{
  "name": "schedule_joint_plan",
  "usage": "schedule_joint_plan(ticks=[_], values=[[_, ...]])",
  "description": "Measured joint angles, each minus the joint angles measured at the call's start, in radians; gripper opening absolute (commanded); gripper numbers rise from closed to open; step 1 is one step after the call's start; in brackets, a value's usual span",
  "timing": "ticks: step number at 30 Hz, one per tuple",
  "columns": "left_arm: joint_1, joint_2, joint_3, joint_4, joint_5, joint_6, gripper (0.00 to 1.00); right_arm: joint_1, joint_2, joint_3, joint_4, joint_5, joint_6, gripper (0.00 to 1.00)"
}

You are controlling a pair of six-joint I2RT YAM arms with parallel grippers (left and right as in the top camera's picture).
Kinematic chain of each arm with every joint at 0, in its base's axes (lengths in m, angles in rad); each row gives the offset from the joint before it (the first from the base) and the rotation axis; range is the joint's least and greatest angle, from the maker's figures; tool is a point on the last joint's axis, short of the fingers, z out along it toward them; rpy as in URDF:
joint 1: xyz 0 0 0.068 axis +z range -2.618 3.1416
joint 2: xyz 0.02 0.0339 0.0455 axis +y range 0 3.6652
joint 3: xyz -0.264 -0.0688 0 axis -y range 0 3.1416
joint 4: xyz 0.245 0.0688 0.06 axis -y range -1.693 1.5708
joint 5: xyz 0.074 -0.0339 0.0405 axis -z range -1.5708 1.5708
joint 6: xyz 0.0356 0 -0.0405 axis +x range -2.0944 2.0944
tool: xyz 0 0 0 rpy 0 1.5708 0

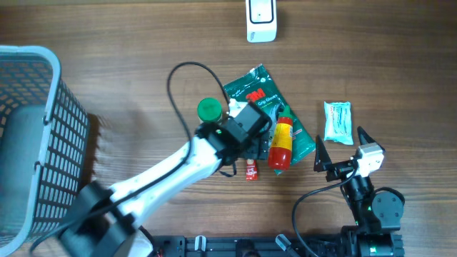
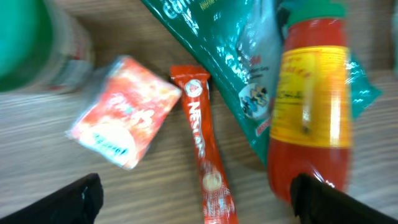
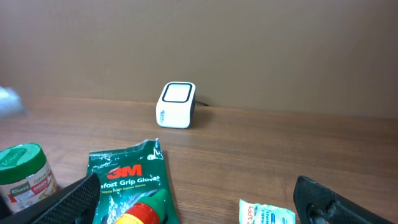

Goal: Scan the item barcode

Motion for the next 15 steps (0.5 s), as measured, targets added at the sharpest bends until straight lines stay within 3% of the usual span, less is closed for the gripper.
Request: schedule_joint_plan(ticks=[5, 10, 15], values=[[0.005, -0.239, 0.005, -0.158, -0.089, 0.007, 1.00, 0.000, 0.000, 0.000, 0.000, 0.000, 0.000, 1.00], [0.020, -0.481, 0.008, -0.311, -0.334, 0.007, 1.00, 0.000, 0.000, 0.000, 0.000, 0.000, 0.000, 1.00], [0.223, -0.651, 0.010, -0.371, -0.454, -0.036, 1.00, 0.000, 0.000, 0.000, 0.001, 0.000, 0.000, 1.00]])
